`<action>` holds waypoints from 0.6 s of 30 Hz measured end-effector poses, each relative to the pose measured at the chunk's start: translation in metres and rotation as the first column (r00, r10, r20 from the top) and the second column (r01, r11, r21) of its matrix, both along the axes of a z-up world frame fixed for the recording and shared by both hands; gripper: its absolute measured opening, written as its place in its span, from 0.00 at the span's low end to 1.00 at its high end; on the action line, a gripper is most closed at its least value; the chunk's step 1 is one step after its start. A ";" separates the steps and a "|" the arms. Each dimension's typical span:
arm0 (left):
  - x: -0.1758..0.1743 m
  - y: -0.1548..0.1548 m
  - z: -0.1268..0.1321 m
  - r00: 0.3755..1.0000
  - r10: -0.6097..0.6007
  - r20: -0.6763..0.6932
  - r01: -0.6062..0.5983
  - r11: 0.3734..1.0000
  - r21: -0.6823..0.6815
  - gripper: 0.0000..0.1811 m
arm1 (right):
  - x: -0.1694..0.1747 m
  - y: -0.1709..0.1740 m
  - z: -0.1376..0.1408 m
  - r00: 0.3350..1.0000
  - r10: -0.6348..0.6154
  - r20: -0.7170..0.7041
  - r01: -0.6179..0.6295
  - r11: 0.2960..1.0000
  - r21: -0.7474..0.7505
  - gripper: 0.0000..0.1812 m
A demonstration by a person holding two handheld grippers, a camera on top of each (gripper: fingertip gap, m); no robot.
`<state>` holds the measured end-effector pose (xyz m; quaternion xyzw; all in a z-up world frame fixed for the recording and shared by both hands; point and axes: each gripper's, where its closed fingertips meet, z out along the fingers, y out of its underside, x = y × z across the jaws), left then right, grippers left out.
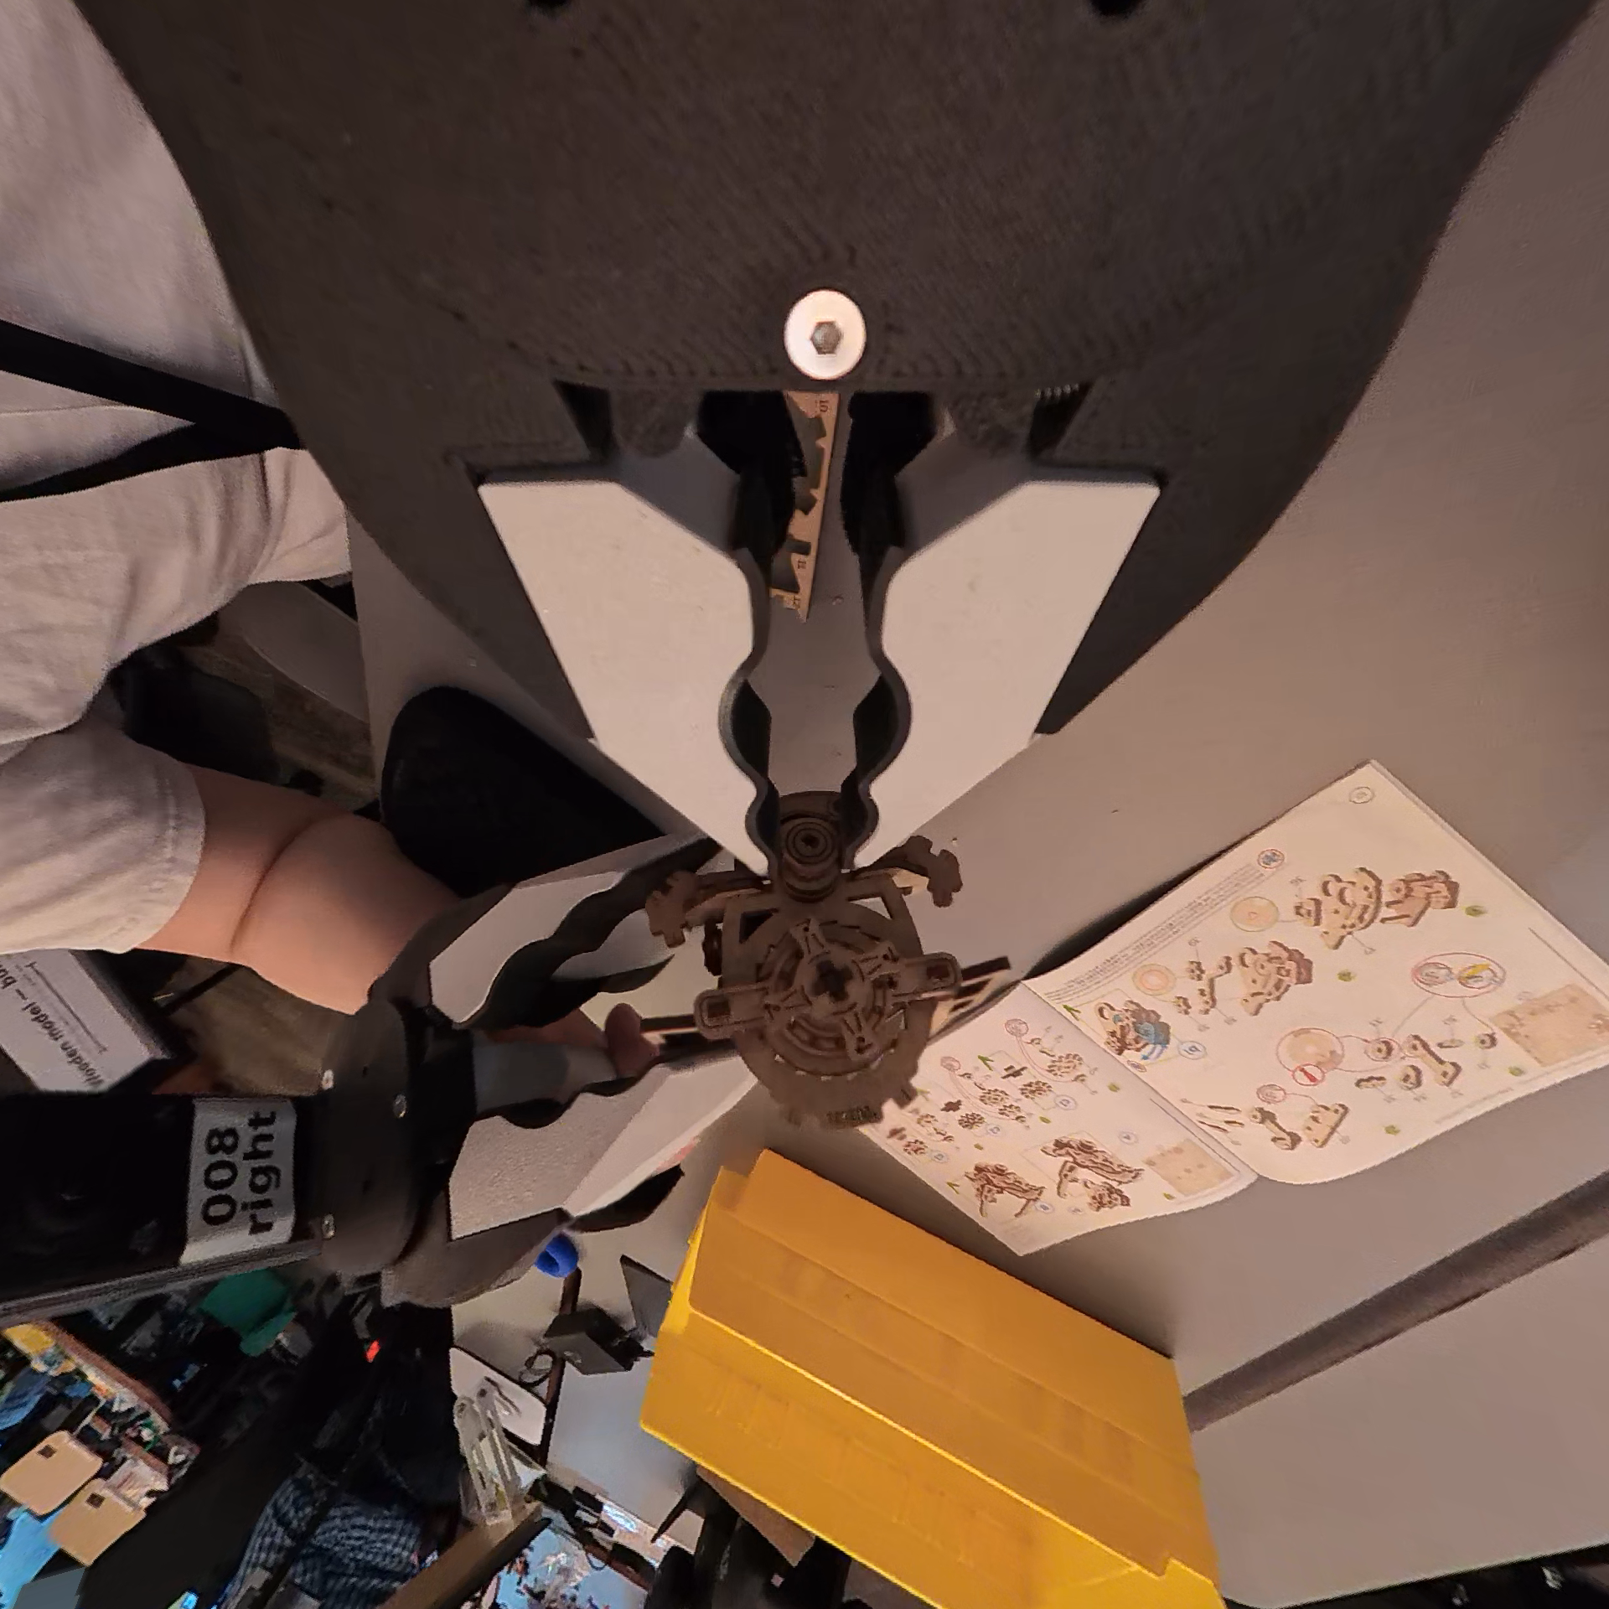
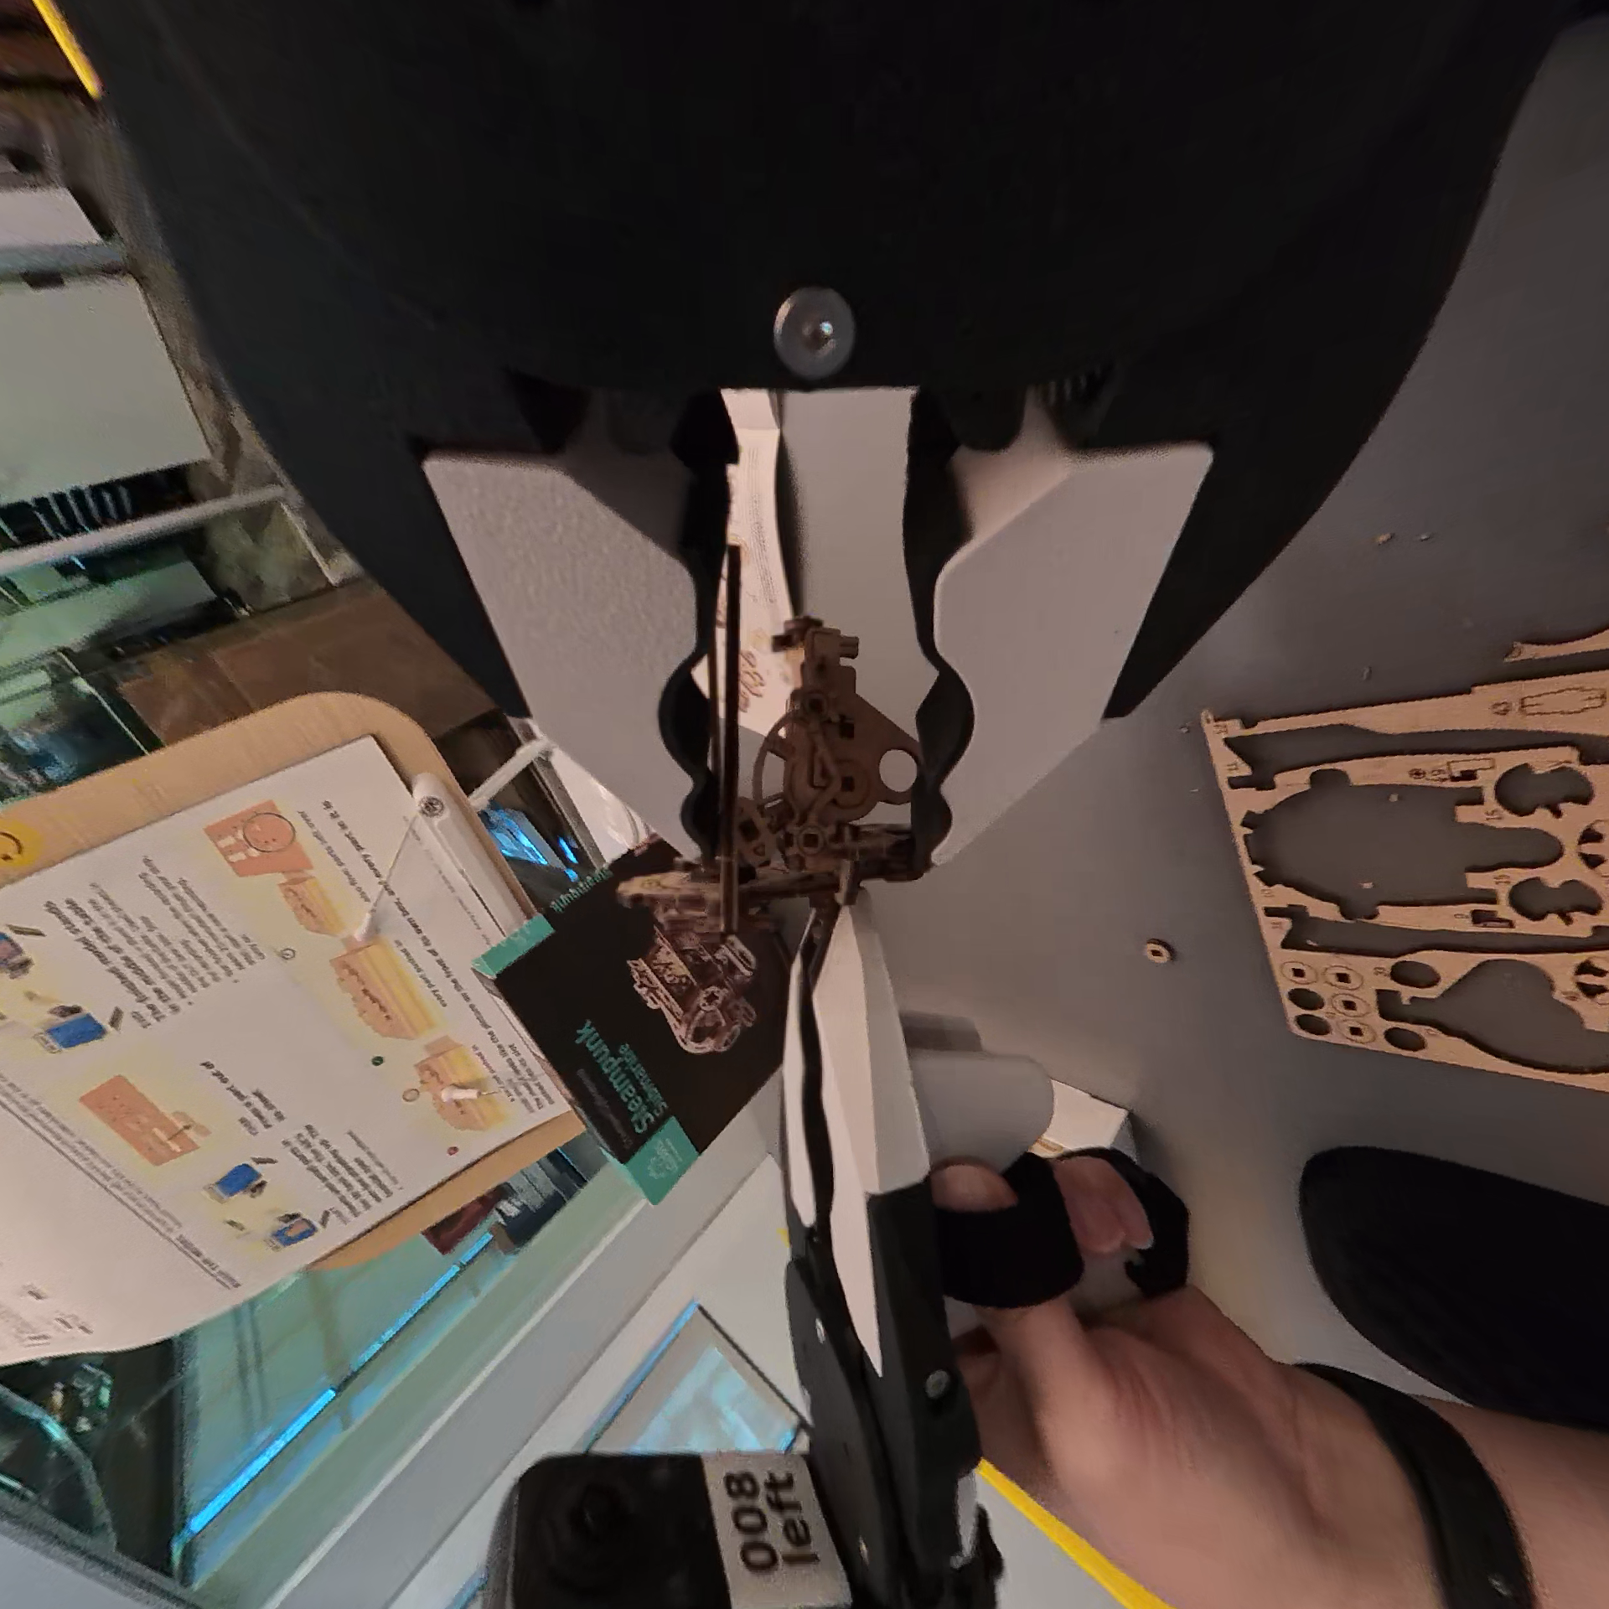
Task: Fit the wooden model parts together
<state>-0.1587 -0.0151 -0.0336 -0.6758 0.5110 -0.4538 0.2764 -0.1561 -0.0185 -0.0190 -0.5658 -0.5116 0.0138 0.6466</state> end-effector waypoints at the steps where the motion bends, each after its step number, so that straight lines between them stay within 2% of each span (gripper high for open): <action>1: 0.000 -0.001 0.000 1.000 -0.006 0.007 0.006 1.000 -0.016 0.06 | 0.000 -0.001 0.001 1.000 0.016 -0.009 -0.016 1.000 -0.009 0.23; 5: 0.000 -0.006 0.008 0.997 -0.026 0.066 0.035 0.988 -0.150 0.06 | 0.008 -0.003 0.015 0.995 0.033 -0.090 -0.034 0.999 0.000 0.23; 8: 0.001 -0.010 0.012 0.992 -0.042 0.122 0.075 0.956 -0.283 0.06 | 0.008 -0.005 0.017 0.995 0.047 -0.089 -0.044 0.999 0.029 0.23; 12: 0.002 -0.014 0.017 0.981 -0.068 0.181 0.126 0.933 -0.337 0.06 | 0.007 -0.009 0.025 0.987 0.076 -0.143 -0.071 0.997 0.036 0.23; 16: -0.001 -0.016 0.034 0.951 -0.095 0.296 0.210 0.898 -0.386 0.06 | 0.020 -0.029 0.062 0.939 0.186 -0.291 -0.146 0.977 0.153 0.24; 18: -0.004 -0.020 0.050 0.907 -0.128 0.402 0.300 0.866 -0.401 0.06 | 0.041 -0.039 0.091 0.864 0.247 -0.439 -0.154 0.960 0.236 0.24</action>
